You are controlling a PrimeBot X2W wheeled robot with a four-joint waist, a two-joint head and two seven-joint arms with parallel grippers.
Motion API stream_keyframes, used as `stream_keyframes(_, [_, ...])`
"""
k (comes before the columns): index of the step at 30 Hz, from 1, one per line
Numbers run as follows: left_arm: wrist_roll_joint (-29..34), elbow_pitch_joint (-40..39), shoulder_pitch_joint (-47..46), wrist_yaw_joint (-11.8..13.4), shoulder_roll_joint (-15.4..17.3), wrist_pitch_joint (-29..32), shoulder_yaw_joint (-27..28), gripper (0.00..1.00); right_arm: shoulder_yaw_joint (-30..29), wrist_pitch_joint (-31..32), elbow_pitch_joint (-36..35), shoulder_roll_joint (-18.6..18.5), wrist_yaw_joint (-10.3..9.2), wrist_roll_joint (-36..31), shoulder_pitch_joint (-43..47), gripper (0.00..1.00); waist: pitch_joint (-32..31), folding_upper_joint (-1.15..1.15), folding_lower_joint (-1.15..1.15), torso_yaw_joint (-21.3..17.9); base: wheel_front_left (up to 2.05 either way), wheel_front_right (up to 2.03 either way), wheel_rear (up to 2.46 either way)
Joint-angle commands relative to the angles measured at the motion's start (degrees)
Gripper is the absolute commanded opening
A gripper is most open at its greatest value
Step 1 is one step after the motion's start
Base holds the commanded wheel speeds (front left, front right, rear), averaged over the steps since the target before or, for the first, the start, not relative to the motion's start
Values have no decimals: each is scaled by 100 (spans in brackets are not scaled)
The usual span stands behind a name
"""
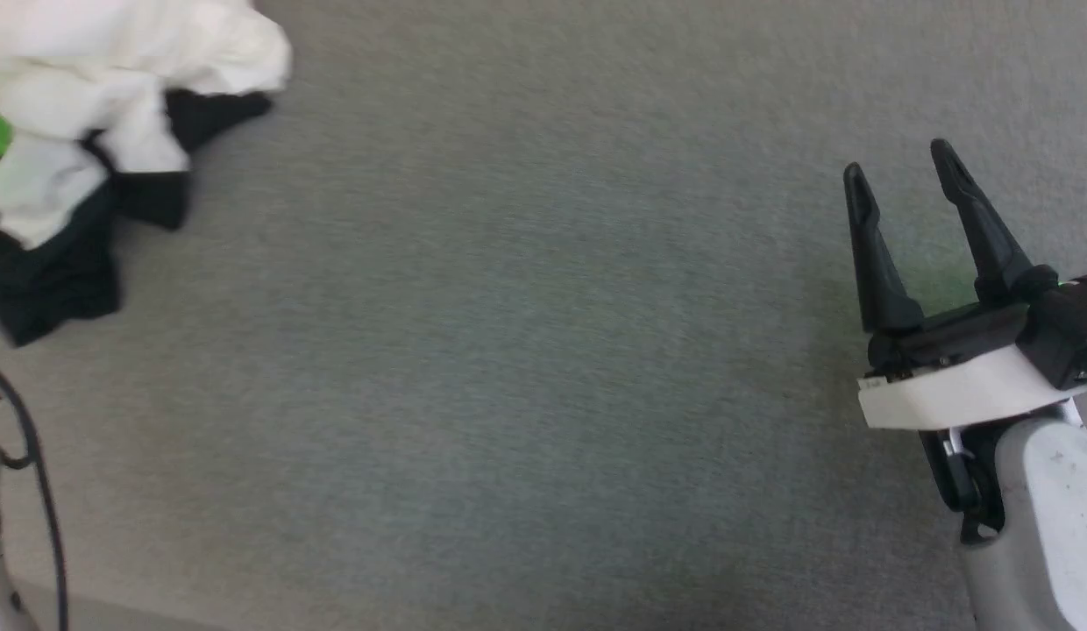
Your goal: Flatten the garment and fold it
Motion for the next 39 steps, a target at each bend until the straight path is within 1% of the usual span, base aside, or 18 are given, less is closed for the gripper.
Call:
stream_keyframes(1, [-8,-34,90,136,97,163,75,100,7,-82,46,13,-10,60,-119,100,1453,0,-1,-1325,0,0,0])
stream_keyframes(6, [-152,-227,558,701,187,855,384,100,22,-266,271,23,-10,144,-254,100,1603,0,-1,-1456,0,0,0])
stream_keyframes(8, [-227,-327,760,882,163,1079,482,100,14,-319,375,30,-10,167,-300,100,1582,0,-1,-1474,0,0,0])
stream_keyframes(9, [-254,-369,858,931,162,1192,497,100,9,-340,418,40,-10,174,-318,100,1555,0,-1,-1477,0,0,0])
stream_keyframes(10, [-282,-430,968,975,162,1318,503,56,10,-364,467,51,-10,176,-335,100,1506,0,-1,-1477,0,0,0])
stream_keyframes(11, [-284,-486,1036,990,172,1369,500,31,17,-380,503,58,-10,177,-347,100,1458,0,-1,-1476,0,0,0])
stream_keyframes(12, [-245,-569,1109,982,210,1331,506,0,28,-400,544,68,-10,178,-357,100,1380,0,-1,-1467,0,0,0])
stream_keyframes(15, [-30,-714,1223,868,377,921,529,0,47,-438,663,82,-10,161,-352,100,1097,0,-1,-1442,0,0,0])
stream_keyframes(17, [153,-733,1177,738,498,346,601,0,50,-457,755,98,-10,139,-335,100,848,0,-1,-1435,0,0,0])
stream_keyframes(19, [328,-625,1128,505,637,-173,562,0,56,-472,880,125,-10,105,-284,100,515,0,-1,-1437,0,0,0])
stream_keyframes(21, [437,-512,1050,323,720,-561,512,0,51,-482,983,163,-10,72,-217,100,198,0,-1,-1445,0,0,0])
stream_keyframes(23, [642,-402,882,83,883,-1067,391,0,4,-490,1089,234,-10,46,-106,100,-179,0,-1,-1469,0,0,0])
stream_keyframes(25, [827,-349,706,-94,988,-1452,237,0,-48,-495,1190,310,-10,34,13,100,-507,0,-1,-1514,0,0,0])
stream_keyframes(30, [1171,-321,214,-592,1145,-2080,-280,0,-125,-499,1486,460,-10,-32,269,100,-1276,0,-1,-1725,0,0,0])
stream_keyframes(32, [1271,-328,-30,-773,1145,-2245,-504,0,-155,-500,1562,522,-10,-56,361,100,-1538,0,-1,-1845,0,0,0])
stream_keyframes(34, [1333,-345,-329,-949,1060,-2352,-760,0,-229,-497,1617,576,-10,-78,457,100,-1770,0,-1,-1968,0,0,0])
stream_keyframes(36, [1350,-384,-569,-1061,913,-2389,-972,0,-296,-486,1643,611,-10,-108,532,100,-1939,0,-1,-2078,0,0,0])
stream_keyframes(39, [1302,-448,-959,-1241,542,-2389,-1346,0,-415,-456,1674,651,-10,-148,652,100,-2171,0,-1,-2275,0,0,0])
